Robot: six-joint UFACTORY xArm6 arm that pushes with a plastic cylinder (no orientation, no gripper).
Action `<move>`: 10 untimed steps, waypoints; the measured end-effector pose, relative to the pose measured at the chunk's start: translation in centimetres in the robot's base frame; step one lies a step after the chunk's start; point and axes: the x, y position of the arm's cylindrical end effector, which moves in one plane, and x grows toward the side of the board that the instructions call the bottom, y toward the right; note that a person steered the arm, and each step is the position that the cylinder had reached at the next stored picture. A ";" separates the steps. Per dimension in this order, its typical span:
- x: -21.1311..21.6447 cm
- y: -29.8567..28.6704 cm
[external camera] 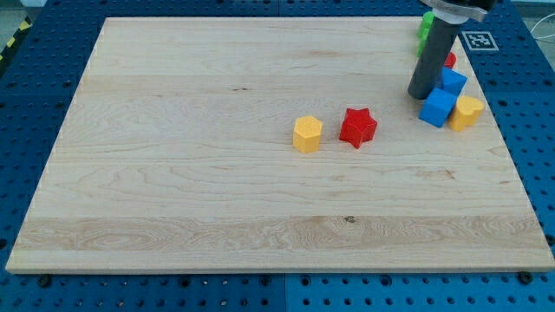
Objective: Point your arm to center right
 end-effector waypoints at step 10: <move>6.1 11.2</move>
